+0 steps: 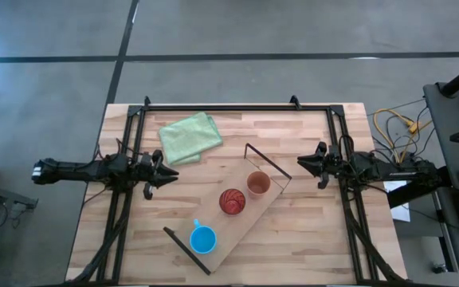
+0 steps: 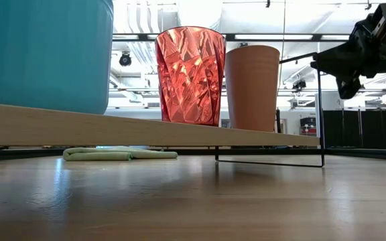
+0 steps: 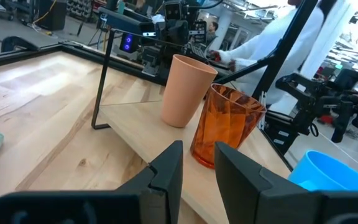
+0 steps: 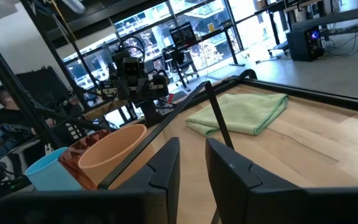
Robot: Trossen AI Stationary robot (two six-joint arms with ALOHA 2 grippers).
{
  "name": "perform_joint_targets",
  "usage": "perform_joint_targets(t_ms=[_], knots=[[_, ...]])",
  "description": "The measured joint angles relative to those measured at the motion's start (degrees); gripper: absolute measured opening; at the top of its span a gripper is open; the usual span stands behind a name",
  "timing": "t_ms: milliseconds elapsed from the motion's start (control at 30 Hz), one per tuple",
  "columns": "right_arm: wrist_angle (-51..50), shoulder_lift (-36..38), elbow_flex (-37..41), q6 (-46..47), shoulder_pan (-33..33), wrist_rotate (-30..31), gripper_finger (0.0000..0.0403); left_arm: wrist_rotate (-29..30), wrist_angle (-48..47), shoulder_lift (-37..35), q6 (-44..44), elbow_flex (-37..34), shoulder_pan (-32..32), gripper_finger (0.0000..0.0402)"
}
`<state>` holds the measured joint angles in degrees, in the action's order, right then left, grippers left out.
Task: Stack small to large cups/mugs on shelf
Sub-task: Return to Home Position
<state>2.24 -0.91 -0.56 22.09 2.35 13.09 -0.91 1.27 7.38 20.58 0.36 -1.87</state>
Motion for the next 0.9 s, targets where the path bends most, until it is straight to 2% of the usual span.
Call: perform_joint_targets(t_ms=[900], knots=[[0.0,0.0,0.0,0.0,0.0,0.0,0.0075,0.0,0.0,0.1,0.0,0.0,0.0,0.0077]])
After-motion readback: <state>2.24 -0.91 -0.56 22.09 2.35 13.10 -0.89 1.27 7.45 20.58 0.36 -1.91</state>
